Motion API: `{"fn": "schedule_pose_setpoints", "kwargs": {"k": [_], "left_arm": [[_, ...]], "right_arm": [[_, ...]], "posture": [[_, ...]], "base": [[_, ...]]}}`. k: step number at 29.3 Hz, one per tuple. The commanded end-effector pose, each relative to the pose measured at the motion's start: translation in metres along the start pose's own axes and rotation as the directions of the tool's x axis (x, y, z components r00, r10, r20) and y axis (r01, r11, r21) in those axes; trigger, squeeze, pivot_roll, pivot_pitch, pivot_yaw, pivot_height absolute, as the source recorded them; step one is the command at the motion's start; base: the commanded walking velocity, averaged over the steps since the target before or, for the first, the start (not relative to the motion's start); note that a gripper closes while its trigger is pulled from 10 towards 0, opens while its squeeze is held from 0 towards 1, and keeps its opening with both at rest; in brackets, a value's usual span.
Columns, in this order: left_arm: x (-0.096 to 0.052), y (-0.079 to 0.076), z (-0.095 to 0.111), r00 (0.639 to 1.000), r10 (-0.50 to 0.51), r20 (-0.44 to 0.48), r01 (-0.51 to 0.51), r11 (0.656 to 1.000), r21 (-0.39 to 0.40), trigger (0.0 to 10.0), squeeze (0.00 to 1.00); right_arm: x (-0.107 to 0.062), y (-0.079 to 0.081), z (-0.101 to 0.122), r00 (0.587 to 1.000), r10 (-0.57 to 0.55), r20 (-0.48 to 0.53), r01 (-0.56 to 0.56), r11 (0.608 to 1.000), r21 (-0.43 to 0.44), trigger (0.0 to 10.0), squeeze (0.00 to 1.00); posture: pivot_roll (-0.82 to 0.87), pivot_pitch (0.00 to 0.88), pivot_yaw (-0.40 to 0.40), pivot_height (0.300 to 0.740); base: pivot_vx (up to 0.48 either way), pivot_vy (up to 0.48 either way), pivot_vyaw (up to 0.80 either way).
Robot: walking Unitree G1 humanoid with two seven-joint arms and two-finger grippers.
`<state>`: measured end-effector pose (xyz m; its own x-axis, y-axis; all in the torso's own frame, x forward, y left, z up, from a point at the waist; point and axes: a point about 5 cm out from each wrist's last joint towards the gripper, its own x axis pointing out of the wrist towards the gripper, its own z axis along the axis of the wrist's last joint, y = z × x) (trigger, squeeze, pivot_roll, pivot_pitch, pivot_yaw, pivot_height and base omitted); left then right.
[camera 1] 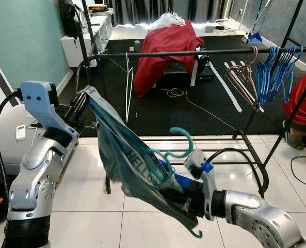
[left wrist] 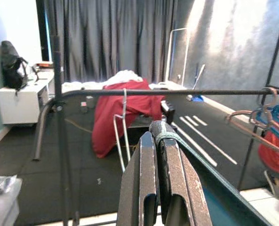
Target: Hang hanger
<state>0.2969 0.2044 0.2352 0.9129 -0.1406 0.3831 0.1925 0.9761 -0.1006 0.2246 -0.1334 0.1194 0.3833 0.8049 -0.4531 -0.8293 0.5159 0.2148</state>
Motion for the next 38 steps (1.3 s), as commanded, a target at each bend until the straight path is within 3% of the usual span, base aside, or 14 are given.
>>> {"fn": "schedule_pose_setpoints", "kwargs": {"k": [1, 8, 12, 14, 15, 17, 21, 22, 24, 25, 29, 33, 37, 38], "left_arm": [[0.0, 0.011, 0.011, 0.997, 0.052, 0.049, -0.054, 0.998, 0.043, 0.0, 0.0], [-0.001, 0.011, 0.005, 0.998, 0.053, 0.023, -0.055, 0.995, 0.083, 0.0, 0.0], [-0.002, 0.02, -0.005, 0.996, 0.075, -0.05, -0.063, 0.974, 0.216, 0.0, 0.0], [-0.005, 0.042, -0.015, 0.98, 0.158, -0.12, -0.109, 0.934, 0.34, 0.0, 0.0], [-0.005, 0.042, -0.015, 0.98, 0.158, -0.12, -0.109, 0.934, 0.34, 0.0, 0.0], [-0.018, 0.087, -0.025, 0.927, 0.315, -0.206, -0.14, 0.797, 0.587, 0.0, 0.0], [-0.021, 0.097, -0.025, 0.913, 0.35, -0.211, -0.153, 0.772, 0.617, 0.0, 0.0], [-0.027, 0.113, -0.022, 0.89, 0.404, -0.214, -0.169, 0.726, 0.666, 0.0, 0.0], [-0.027, 0.113, -0.022, 0.89, 0.404, -0.214, -0.169, 0.726, 0.666, 0.0, 0.0], [-0.033, 0.127, -0.017, 0.867, 0.455, -0.205, -0.199, 0.691, 0.695, 0.0, 0.0], [-0.043, 0.146, -0.006, 0.837, 0.517, -0.179, -0.237, 0.638, 0.733, 0.0, 0.0], [-0.045, 0.149, 0.003, 0.838, 0.525, -0.15, -0.259, 0.624, 0.737, 0.0, 0.0], [-0.043, 0.145, 0.006, 0.856, 0.497, -0.142, -0.254, 0.645, 0.721, 0.0, 0.0], [-0.037, 0.133, 0.004, 0.885, 0.437, -0.16, -0.219, 0.695, 0.685, 0.0, 0.0]], "right_arm": [[0.001, 0.005, -0.012, 0.997, 0.028, -0.068, -0.028, 1.0, 0.003, 0.0, 0.0], [-0.01, 0.022, -0.007, 0.985, 0.145, -0.091, -0.151, 0.987, -0.059, 0.0, 0.0], [-0.024, 0.033, 0.015, 0.977, 0.21, -0.026, -0.211, 0.968, -0.133, 0.0, 0.0], [-0.031, 0.034, 0.024, 0.982, 0.186, -0.013, -0.186, 0.969, -0.164, 0.0, 0.0], [-0.031, 0.034, 0.024, 0.982, 0.186, -0.013, -0.186, 0.969, -0.164, 0.0, 0.0], [-0.038, 0.032, 0.03, 0.989, 0.147, -0.005, -0.145, 0.97, -0.194, 0.0, 0.0], [-0.04, 0.031, 0.031, 0.991, 0.135, -0.004, -0.133, 0.971, -0.198, 0.0, 0.0], [-0.041, 0.029, 0.03, 0.994, 0.114, -0.007, -0.113, 0.974, -0.196, 0.0, 0.0], [-0.041, 0.029, 0.03, 0.994, 0.114, -0.007, -0.113, 0.974, -0.196, 0.0, 0.0], [-0.043, 0.026, 0.029, 0.996, 0.091, -0.014, -0.092, 0.977, -0.194, 0.0, 0.0], [-0.045, 0.022, 0.027, 0.998, 0.055, -0.02, -0.057, 0.98, -0.188, 0.0, 0.0], [-0.048, 0.014, 0.024, 1.0, 0.003, -0.029, -0.008, 0.982, -0.187, 0.0, 0.0], [-0.05, 0.01, 0.023, 0.999, -0.018, -0.034, 0.012, 0.982, -0.187, 0.0, 0.0], [-0.049, 0.009, 0.023, 0.999, -0.017, -0.039, 0.01, 0.982, -0.19, 0.0, 0.0]], "posture": [[-0.09, 0.0, 0.039, 0.74], [-0.09, 0.0, 0.045, 0.74], [-0.1, 0.0, 0.052, 0.74], [-0.11, 0.0, 0.057, 0.74], [-0.11, 0.0, 0.057, 0.74], [-0.12, 0.0, 0.067, 0.74], [-0.13, 0.0, 0.069, 0.74], [-0.13, 0.0, 0.074, 0.74], [-0.13, 0.0, 0.074, 0.74], [-0.13, 0.0, 0.075, 0.74], [-0.13, 0.0, 0.073, 0.74], [-0.12, 0.0, 0.068, 0.74], [-0.12, 0.0, 0.066, 0.74], [-0.12, 0.0, 0.062, 0.74]], "base": [[0.0, 0.0, 0.0], [0.0, 0.0, 0.0], [0.0, 0.0, 0.0], [0.0, 0.0, 0.0], [0.0, 0.0, 0.0], [0.0, 0.0, 0.0], [0.0, 0.0, 0.0], [0.0, 0.0, 0.0], [0.0, 0.0, 0.0], [0.0, 0.0, 0.0], [0.0, 0.0, 0.0], [0.0, 0.0, 0.0], [0.0, 0.0, 0.0], [0.0, 0.0, 0.0]]}}
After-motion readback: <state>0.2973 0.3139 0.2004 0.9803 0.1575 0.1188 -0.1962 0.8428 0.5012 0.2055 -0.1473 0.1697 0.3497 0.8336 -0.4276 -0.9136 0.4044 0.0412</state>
